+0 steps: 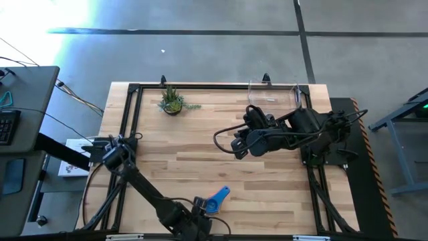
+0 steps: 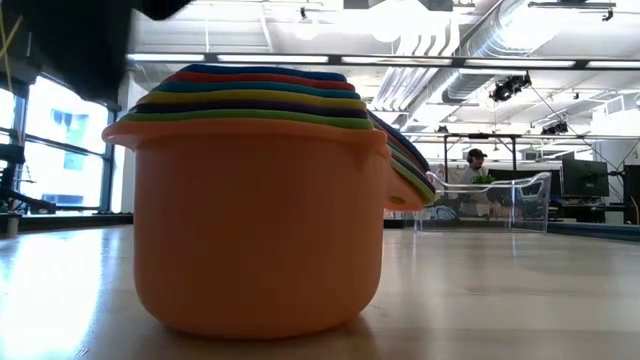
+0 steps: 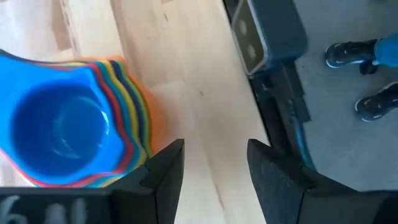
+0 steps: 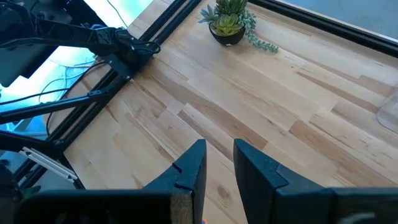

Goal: Nest measuring cups in basket
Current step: Put the stacked measuring cups into the transparent bin

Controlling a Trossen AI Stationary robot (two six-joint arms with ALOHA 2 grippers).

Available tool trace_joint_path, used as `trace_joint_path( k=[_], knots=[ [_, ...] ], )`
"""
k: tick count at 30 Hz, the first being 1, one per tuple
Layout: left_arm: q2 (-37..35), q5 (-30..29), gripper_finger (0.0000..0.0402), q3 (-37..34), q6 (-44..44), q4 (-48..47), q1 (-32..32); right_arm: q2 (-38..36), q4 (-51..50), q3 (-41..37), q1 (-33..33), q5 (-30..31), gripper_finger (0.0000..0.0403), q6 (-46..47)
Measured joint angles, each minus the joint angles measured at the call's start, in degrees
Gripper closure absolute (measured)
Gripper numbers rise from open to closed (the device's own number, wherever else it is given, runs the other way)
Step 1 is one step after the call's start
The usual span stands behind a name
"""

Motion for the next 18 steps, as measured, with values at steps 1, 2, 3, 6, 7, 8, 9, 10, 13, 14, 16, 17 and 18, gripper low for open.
trace_joint_path(
  k=[1,2,3,6,7,8,9,10,13,14,16,17,18],
  knots=[
    [0.0,0.04,0.0234,0.0,0.52,-0.01,0.24,0.0,0.0,0.0,0.0,0.0,0.033,0.0],
    [0.0,0.11,0.0234,0.0,1.05,-0.06,0.45,0.0,0.0,0.0,0.0,0.0,0.033,0.0],
    [0.0,0.11,0.0234,0.0,1.15,-0.14,0.76,0.0,0.0,0.0,0.0,0.0,0.033,0.0],
    [0.0,0.3,0.0234,0.0,1.24,-0.13,1.49,0.0,0.0,0.0,0.0,0.0,0.033,-0.02],
    [0.0,0.77,0.0234,0.0,1.45,-0.12,1.66,0.0,0.0,0.0,0.0,0.0,0.033,-0.02],
    [0.0,1.57,0.0234,0.0,1.6,-0.09,1.83,0.0,0.0,0.0,0.0,0.0,0.033,-0.02],
    [0.0,2.29,0.0234,0.0,1.6,-0.07,1.89,0.0,-0.02,0.0,0.0,0.0,0.033,-0.04],
    [0.0,2.64,0.0234,0.0,1.61,-0.11,1.84,0.0,-0.02,0.0,0.0,0.0,0.033,-0.04],
    [0.0,3.13,0.0234,0.0,1.63,-0.05,1.16,0.0,-0.06,0.0,0.0,0.0,0.033,-0.07],
    [0.0,3.1,0.0234,0.0,1.62,-0.07,0.9,0.0,-0.09,0.0,0.0,0.0,0.033,-0.13],
    [0.0,3.13,0.0234,0.0,1.63,-0.07,0.44,0.0,-0.11,0.0,0.0,0.0,0.033,-0.87],
    [0.0,3.13,0.0234,0.0,1.63,-0.05,0.3,0.0,-0.11,0.0,0.0,0.0,0.033,-1.09],
    [0.0,3.1,0.0234,0.0,1.63,-0.05,0.15,0.0,-0.11,0.0,0.0,0.02,0.033,-1.12]
  ],
)
